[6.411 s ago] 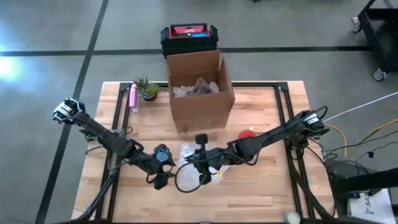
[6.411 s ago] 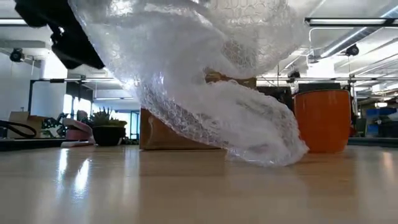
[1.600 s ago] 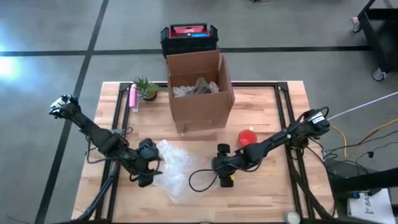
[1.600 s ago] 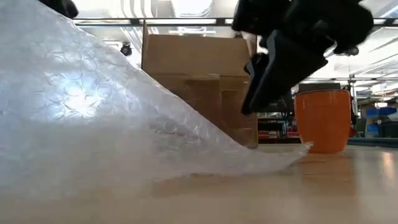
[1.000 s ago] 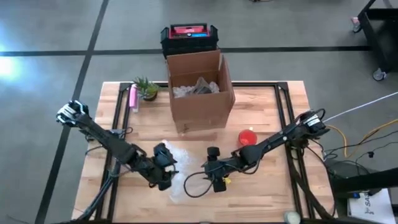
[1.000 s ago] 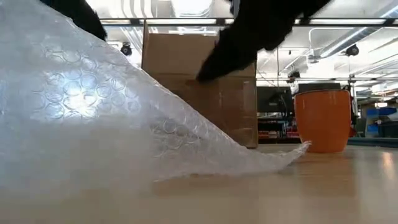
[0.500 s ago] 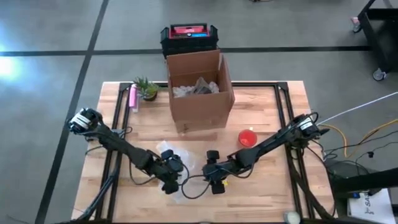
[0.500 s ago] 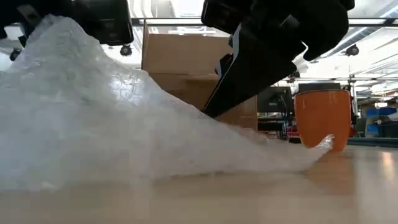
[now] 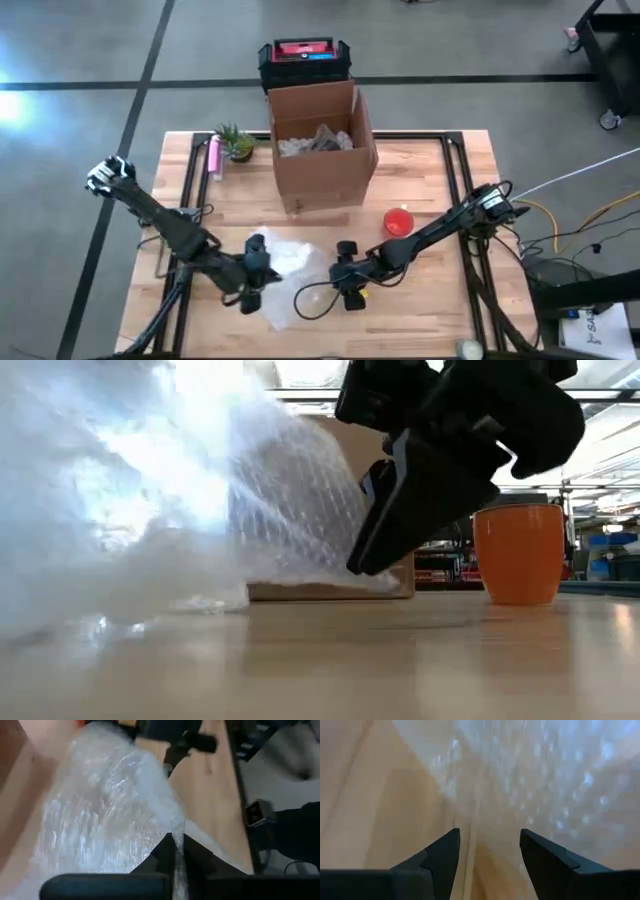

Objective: Wrap mug
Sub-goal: Prepare the transparent bubble wrap

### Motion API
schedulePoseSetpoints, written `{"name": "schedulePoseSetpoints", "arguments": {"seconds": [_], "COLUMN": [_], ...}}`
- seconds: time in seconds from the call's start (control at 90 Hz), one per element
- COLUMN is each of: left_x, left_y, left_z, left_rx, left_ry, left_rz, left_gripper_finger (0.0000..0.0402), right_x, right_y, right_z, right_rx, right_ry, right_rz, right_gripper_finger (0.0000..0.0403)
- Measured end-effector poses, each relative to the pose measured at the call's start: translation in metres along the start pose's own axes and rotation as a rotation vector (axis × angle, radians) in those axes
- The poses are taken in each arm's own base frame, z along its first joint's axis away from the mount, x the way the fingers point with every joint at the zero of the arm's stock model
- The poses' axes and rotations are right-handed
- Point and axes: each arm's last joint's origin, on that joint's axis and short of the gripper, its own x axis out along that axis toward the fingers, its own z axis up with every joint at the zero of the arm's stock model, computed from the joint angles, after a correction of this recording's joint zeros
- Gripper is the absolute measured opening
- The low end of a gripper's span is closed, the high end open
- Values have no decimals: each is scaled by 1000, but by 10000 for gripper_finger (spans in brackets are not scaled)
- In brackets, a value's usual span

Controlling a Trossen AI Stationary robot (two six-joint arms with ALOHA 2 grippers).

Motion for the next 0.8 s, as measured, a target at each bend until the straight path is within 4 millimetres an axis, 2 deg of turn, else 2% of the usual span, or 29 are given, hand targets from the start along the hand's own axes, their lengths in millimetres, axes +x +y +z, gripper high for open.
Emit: {"name": "schedulePoseSetpoints", "arguments": {"seconds": [0.144,0.3,0.478,0.589,0.656,0.8], "left_x": [-16,-22,-26,-27,-28,-29], "left_y": [1,3,5,5,4,4], "left_z": [-3,0,3,4,3,3], "left_rx": [20,12,11,11,15,27], "left_ry": [-17,-57,-93,-97,-96,-88], "left_rz": [32,46,64,58,54,37], "left_gripper_finger": [1,1,0,0,0,0], "right_x": [0,0,-11,-15,-21,-51], "right_y": [-1,-2,1,-1,-3,-5], "right_z": [-4,-3,14,16,18,31], "right_rx": [-6,-4,-32,-45,-40,-17], "right_ry": [43,40,-25,-22,-23,-106], "right_rz": [-9,-10,5,2,0,13], "right_gripper_finger": [183,175,166,161,158,156]}}
